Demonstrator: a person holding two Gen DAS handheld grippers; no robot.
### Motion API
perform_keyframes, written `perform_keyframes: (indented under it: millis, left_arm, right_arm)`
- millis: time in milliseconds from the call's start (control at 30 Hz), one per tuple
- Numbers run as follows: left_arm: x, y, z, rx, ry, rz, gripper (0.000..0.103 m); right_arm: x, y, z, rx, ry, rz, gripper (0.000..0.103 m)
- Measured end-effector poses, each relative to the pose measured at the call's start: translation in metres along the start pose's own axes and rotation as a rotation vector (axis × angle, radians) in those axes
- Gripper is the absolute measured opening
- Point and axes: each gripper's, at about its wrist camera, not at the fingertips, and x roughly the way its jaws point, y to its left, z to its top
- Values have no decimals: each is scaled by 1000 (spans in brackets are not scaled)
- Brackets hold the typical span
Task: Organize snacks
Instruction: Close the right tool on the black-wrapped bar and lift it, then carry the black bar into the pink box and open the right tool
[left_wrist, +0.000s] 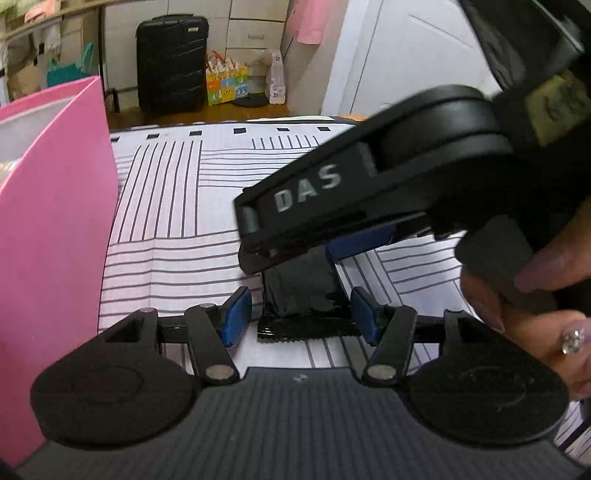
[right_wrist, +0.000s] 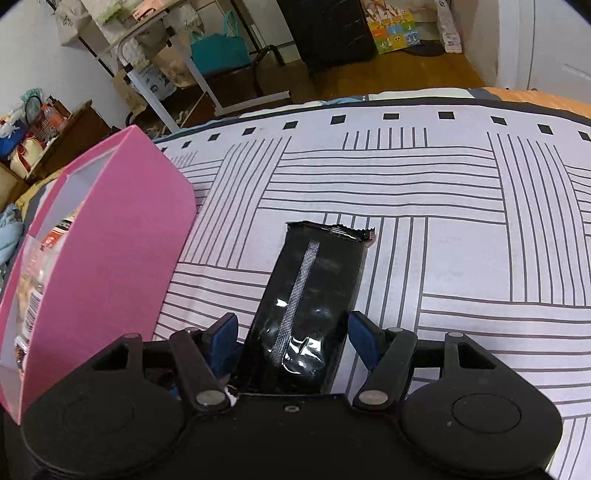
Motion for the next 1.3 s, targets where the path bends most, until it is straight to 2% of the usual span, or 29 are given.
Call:
perform_keyframes:
  millis: [133,167,267,400,500,800,1000,1100,1300]
  left_arm:
    - [1,-4,-2,5,-16,13,57]
    - [1,-4,-3,9,-17,8,51]
    - [-3,-9,-2,39,-6,16,43]
    - [-7,-6,2,10,15,9,34]
    - [-13,-3,7,2,24,-2,31]
    - [-46,-14,4,79,23,-8,30]
    - [-74,-14,12,49,46,-57,30]
    - [-96,-16,12,30,58,-82,29]
    - [-153,-26,7,67,10,-107,29]
  right_arm:
    - [2,0,0,-6,5,-8,71]
    - [2,1,0,-12,2,-14,68]
    - [0,4,-3,-38,-7,-42,60]
    - [-6,0,-5,18,-18,-28,56]
    - [-12,-4,-8,80,-11,0,56]
    - [-46,7,-24,110,-15,14,56]
    - [-82,26,-45,78,-31,-3,55]
    - [-105,37,-55,53,-56,6,55]
    - [-153,69,-77,-27,-126,21,55]
